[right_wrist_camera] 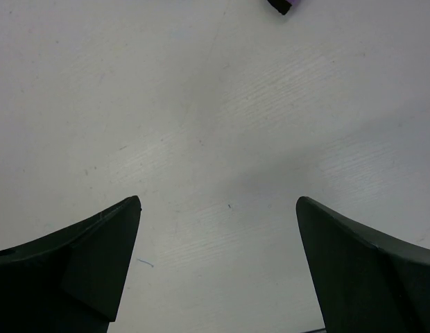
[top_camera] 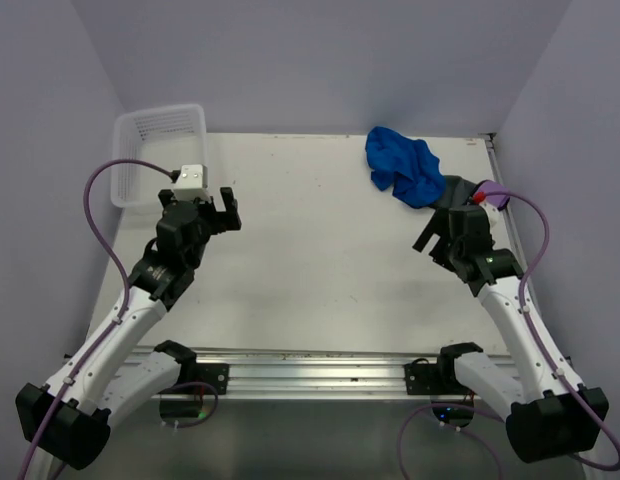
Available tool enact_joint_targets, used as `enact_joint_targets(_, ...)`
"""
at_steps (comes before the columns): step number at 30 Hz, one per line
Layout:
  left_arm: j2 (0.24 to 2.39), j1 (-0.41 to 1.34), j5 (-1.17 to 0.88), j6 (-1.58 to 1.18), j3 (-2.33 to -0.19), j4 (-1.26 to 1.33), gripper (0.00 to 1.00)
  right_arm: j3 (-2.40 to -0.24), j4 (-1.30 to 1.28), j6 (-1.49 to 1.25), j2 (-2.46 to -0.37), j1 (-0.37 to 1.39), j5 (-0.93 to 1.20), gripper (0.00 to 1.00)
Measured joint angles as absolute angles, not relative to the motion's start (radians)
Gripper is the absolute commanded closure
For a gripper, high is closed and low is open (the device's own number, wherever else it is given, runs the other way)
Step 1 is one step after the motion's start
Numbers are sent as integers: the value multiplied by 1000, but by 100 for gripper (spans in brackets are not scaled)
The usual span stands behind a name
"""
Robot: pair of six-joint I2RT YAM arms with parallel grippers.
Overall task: Roll the towels
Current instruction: Move the towel to the center of the board
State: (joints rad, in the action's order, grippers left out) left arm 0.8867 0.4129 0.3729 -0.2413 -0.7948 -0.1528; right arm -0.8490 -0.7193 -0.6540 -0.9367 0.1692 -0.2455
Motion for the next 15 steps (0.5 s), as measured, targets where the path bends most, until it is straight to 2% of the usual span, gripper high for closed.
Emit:
enact_joint_targets(11,863,413,370,-242,-795,-154,0,-752,-624,-614,-875,169,-186,1)
enact_joint_targets(15,862,413,369,-242,-795,-154,0,-753,-595,-637,-935,163,-221,1)
